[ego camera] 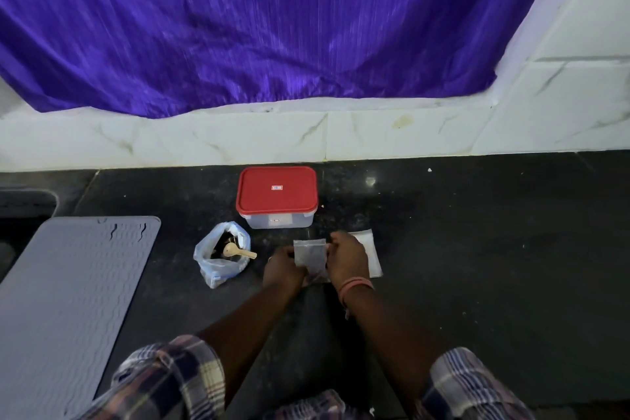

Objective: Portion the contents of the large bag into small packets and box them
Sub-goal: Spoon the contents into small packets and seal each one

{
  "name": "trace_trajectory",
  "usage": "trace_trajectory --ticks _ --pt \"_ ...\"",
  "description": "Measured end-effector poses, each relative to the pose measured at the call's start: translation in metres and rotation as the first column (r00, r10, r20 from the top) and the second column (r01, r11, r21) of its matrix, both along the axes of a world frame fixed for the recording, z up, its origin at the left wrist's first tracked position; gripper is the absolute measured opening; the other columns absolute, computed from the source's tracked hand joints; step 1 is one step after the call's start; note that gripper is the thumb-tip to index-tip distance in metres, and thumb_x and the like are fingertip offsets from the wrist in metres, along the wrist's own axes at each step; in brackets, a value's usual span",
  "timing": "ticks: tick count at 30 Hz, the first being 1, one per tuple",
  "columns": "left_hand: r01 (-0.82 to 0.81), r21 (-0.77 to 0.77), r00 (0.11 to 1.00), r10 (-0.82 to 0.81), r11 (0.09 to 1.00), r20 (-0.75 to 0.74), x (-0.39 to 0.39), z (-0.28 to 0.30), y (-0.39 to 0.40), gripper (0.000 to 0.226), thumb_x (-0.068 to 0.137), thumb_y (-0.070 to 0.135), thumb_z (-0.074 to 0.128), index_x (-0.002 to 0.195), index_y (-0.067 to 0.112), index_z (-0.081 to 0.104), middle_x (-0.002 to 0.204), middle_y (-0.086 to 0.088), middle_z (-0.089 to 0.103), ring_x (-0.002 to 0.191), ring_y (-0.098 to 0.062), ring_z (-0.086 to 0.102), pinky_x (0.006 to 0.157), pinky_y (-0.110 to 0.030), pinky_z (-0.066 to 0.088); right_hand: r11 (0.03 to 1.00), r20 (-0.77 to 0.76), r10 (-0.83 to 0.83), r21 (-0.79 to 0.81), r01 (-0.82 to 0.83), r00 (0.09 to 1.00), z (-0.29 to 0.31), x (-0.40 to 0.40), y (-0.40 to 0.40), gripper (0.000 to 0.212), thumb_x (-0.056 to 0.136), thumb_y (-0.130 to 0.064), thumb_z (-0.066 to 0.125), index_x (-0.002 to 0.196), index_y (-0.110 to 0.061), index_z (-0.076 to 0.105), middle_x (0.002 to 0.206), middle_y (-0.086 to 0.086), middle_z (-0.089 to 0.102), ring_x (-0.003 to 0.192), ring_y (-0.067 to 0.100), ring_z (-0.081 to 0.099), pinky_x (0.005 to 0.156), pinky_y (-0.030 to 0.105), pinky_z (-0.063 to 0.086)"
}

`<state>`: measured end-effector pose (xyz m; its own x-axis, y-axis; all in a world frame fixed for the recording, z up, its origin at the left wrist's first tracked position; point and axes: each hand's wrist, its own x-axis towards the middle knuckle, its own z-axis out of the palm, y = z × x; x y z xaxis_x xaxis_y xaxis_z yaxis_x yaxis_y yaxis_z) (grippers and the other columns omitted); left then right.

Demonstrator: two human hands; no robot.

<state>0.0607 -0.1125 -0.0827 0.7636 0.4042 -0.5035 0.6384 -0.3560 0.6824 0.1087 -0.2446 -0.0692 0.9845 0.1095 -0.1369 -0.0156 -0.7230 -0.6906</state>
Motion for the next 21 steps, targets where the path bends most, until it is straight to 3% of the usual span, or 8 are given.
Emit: trace_trajectory --ticks 3,6,8,11,15,21 --pt "0.045 0.23 0.997 -0.059 0.972 0.056 -0.006 0.009 -0.011 0.047 0.082 0.015 0.071 0.128 0.019 0.061 0.12 -0.007 0.065 0.109 -0.026 0.064 0.09 -0.034 0.052 0.958 0.107 0.269 -0.134 -0.254 0.957 -0.007 -0.009 0.003 0.025 0.094 -0.018 0.055 0.117 -0.013 0.064 0.116 0.007 0.064 0.108 0.021 0.06 0.096 0.034 0.049" --pt "0.214 0.457 0.97 -0.242 0.863 0.002 -0.009 0.0 -0.016 0.05 0.099 0.023 0.053 0.148 0.023 0.044 0.147 -0.011 0.044 0.128 -0.033 0.049 0.104 -0.042 0.046 0.836 0.087 0.498 -0.31 -0.452 0.863 -0.021 -0.017 0.013 0.038 0.097 -0.021 0.053 0.134 -0.012 0.055 0.136 0.007 0.058 0.125 0.022 0.052 0.11 0.035 0.039" --pt "0.312 0.474 0.945 -0.321 0.824 -0.063 -0.006 -0.007 -0.015 0.047 0.104 0.03 0.044 0.151 0.028 0.039 0.155 -0.008 0.035 0.134 -0.034 0.041 0.108 -0.046 0.044 0.765 0.047 0.561 -0.41 -0.496 0.827 -0.031 -0.016 0.015 0.055 0.099 -0.022 0.049 0.151 -0.007 0.036 0.154 0.013 0.041 0.144 0.027 0.034 0.123 0.038 0.022" --pt "0.446 0.492 0.894 -0.404 0.748 -0.196 -0.001 -0.011 -0.009 0.051 0.103 0.035 0.045 0.152 0.03 0.033 0.157 -0.007 0.027 0.135 -0.034 0.037 0.108 -0.048 0.044 0.718 -0.044 0.579 -0.446 -0.534 0.814 -0.036 -0.013 0.011 0.071 0.099 -0.025 0.047 0.158 -0.005 0.012 0.165 0.018 0.015 0.154 0.031 0.01 0.126 0.04 0.004" --pt "0.558 0.487 0.83 -0.447 0.672 -0.335 0.005 -0.009 -0.01 0.06 0.102 0.035 0.046 0.156 0.028 0.021 0.159 -0.012 0.016 0.137 -0.036 0.033 0.107 -0.051 0.039 0.715 -0.072 0.58 -0.433 -0.549 0.811 -0.041 -0.013 0.012 0.076 0.099 -0.029 0.045 0.16 -0.008 0.005 0.167 0.015 0.008 0.155 0.03 0.004 0.125 0.039 -0.001" --pt "0.586 0.48 0.809 -0.442 0.653 -0.387 0.012 -0.006 -0.012 0.06 0.104 0.037 0.043 0.157 0.024 0.019 0.16 -0.014 0.016 0.14 -0.036 0.031 0.11 -0.051 0.035 0.634 -0.091 0.628 -0.516 -0.576 0.773 -0.05 -0.008 0.015 0.078 0.099 -0.036 0.041 0.16 -0.009 -0.001 0.167 0.017 0.004 0.155 0.03 0.0 0.122 0.044 -0.01"
